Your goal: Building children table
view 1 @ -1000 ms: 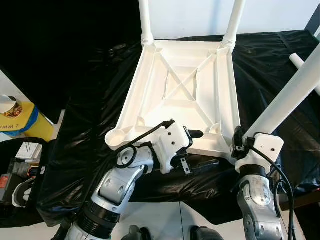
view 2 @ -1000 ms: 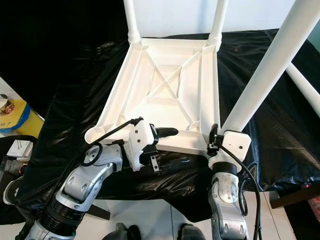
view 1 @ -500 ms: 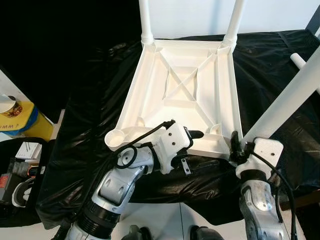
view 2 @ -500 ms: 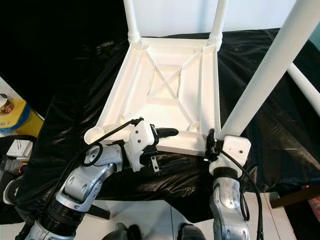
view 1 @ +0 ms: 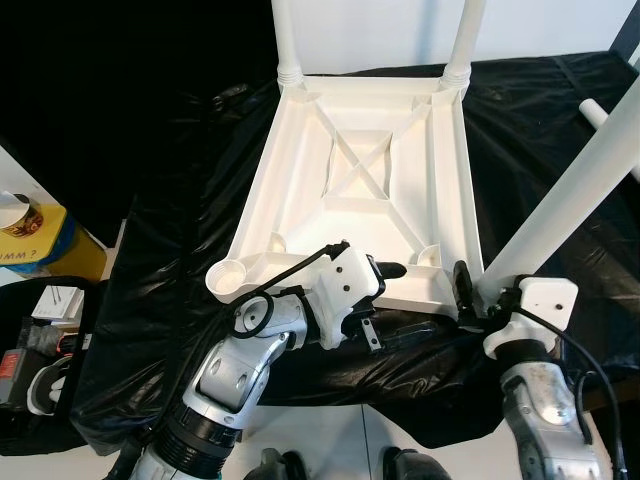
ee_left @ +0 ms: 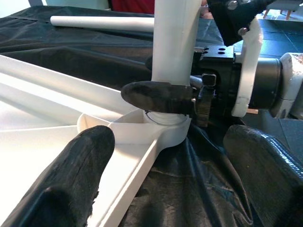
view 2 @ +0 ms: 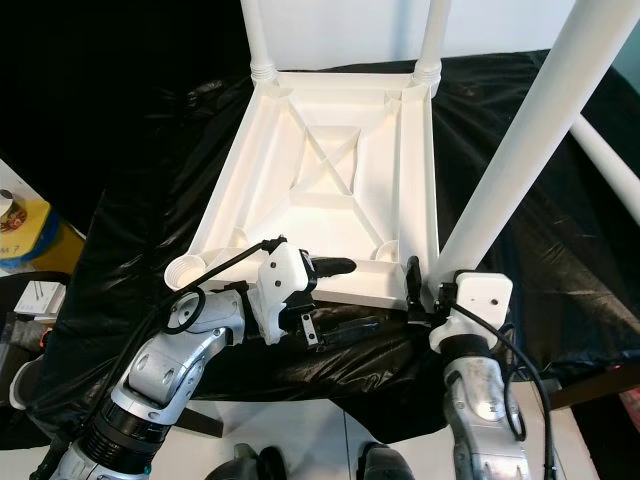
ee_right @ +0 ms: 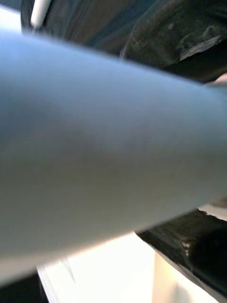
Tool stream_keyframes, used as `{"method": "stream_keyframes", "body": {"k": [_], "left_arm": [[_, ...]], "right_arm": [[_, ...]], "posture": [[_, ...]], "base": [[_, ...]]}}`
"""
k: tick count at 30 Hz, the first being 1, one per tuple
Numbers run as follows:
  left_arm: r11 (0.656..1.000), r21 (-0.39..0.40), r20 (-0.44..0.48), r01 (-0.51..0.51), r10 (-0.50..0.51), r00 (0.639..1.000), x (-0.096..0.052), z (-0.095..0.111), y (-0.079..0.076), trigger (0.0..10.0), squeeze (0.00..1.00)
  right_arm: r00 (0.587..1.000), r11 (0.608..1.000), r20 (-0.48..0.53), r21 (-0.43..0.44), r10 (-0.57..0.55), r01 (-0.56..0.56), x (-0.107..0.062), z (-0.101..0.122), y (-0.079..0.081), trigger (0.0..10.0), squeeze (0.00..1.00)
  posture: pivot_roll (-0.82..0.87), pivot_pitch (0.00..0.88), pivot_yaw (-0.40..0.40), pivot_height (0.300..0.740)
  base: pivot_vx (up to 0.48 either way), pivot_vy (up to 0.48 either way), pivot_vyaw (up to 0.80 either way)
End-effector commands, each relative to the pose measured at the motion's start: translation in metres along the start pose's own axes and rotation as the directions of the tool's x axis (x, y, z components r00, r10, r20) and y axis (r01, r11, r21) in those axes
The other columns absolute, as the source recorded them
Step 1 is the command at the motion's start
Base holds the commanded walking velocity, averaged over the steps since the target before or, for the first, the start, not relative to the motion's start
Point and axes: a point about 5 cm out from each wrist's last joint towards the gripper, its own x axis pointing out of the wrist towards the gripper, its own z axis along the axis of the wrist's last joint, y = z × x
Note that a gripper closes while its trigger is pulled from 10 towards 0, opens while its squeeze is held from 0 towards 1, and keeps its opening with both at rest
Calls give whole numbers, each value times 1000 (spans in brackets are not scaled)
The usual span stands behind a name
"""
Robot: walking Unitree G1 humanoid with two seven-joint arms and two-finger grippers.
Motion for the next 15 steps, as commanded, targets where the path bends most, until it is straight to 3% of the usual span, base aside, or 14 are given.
{"method": "stream_keyframes", "body": {"k": [1, 4, 6, 8, 15], "left_arm": [[1000, 7, 1, -28, 28, 1000, 0, 3, 0, 10000, 0], [1000, 10, 0, -26, 26, 1000, 1, 3, 1, 10000, 0], [999, 12, 1, -29, 29, 1000, 1, 4, 2, 10000, 0], [999, 12, 1, -29, 29, 1000, 1, 4, 2, 10000, 0], [999, 10, 0, -38, 38, 999, 0, 4, 1, 10000, 0]], "right_arm": [[997, 997, 18, 5, 73, -73, 1, 4, 0, 10000, 0], [990, 991, 23, -7, 136, -136, 4, 6, 1, 10000, 0], [969, 968, 17, -31, 248, -247, 8, 6, 2, 10000, 0], [969, 968, 17, -31, 248, -247, 8, 6, 2, 10000, 0], [901, 896, -28, -98, 433, -434, 17, 5, -5, 10000, 0]], "posture": [[-173, 184, 81, 740], [-170, 184, 80, 740], [-163, 182, 73, 740], [-163, 182, 73, 740], [-153, 180, 69, 740]], "base": [[0, 0, 0], [0, 0, 0], [0, 0, 0], [0, 0, 0], [0, 0, 0]]}}
